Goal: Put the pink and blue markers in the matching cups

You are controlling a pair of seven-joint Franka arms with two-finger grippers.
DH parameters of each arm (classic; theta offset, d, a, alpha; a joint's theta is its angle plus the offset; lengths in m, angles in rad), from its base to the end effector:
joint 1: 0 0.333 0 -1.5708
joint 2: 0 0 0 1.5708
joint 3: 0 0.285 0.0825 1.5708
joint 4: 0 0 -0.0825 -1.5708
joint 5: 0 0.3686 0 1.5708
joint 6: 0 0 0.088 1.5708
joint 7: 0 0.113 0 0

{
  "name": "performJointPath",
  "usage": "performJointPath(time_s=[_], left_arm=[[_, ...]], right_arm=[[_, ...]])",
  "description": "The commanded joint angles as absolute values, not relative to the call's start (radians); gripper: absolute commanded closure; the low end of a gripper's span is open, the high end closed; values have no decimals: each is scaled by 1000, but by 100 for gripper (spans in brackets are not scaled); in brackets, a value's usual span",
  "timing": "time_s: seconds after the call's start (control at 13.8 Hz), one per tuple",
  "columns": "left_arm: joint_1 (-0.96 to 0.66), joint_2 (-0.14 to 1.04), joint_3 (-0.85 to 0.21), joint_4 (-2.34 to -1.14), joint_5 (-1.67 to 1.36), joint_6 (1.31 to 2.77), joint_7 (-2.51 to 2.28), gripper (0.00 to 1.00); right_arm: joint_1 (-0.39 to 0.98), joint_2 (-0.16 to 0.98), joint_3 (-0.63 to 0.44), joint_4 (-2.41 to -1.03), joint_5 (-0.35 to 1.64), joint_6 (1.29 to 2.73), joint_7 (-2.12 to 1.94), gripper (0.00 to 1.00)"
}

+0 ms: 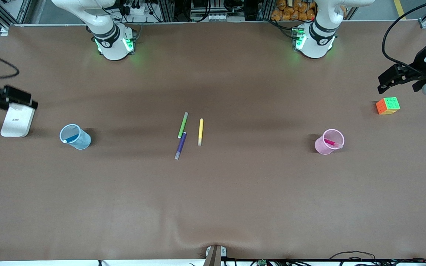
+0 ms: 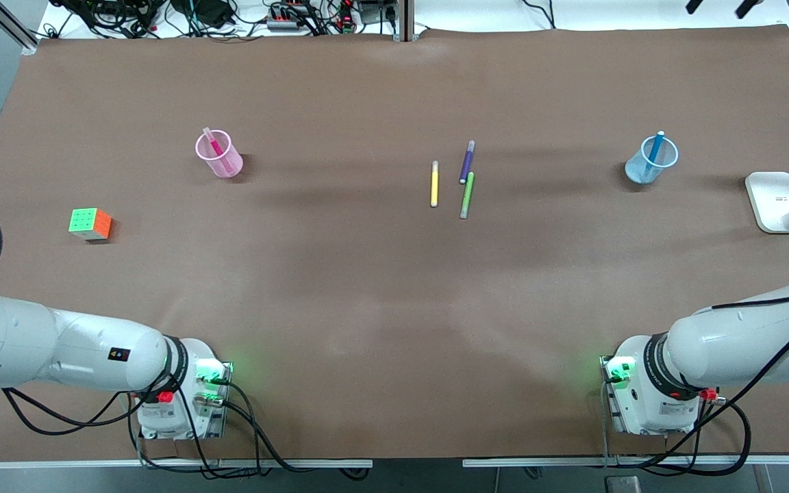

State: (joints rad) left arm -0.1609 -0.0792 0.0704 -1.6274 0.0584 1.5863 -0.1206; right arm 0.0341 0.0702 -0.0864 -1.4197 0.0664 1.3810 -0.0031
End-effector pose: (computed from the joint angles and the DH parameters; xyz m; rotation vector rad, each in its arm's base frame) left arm 0.5172 -0.0390 0.6049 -3.0920 -0.0467 -0.0669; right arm 0.5379 -0.0179 0.6020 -3.0738 0.0620 0.1646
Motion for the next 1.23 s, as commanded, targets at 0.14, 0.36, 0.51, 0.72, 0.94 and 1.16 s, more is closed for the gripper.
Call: performJointPath(time_s=[0.14, 0.36, 0.51, 0.72, 0.94, 1.16], left_arm=[[-160, -86, 63, -1637, 67, 1591, -124, 0], [-156, -86, 63, -1637, 66, 1591, -117, 0], [-158, -86, 63, -1634, 64, 1591, -120, 0], [-160, -87, 63, -1634, 64, 1591, -120, 0], [-160, -89, 63, -1634, 64, 1591, -123, 0], [-161, -87, 63, -1634, 64, 1589, -123, 0]], right_arm=[[-15, -92, -72, -1544, 9, 1386, -55, 0], [-14, -97, -87, -1577, 6, 1405, -46, 0], [-14, -87, -89, -1568, -5, 1414, -54, 0], [-11, -68, -87, -1545, -17, 1417, -58, 0], [-3, -60, -87, -1529, -17, 1419, -57, 0], [-3, -58, -87, -1534, -8, 1445, -58, 0]])
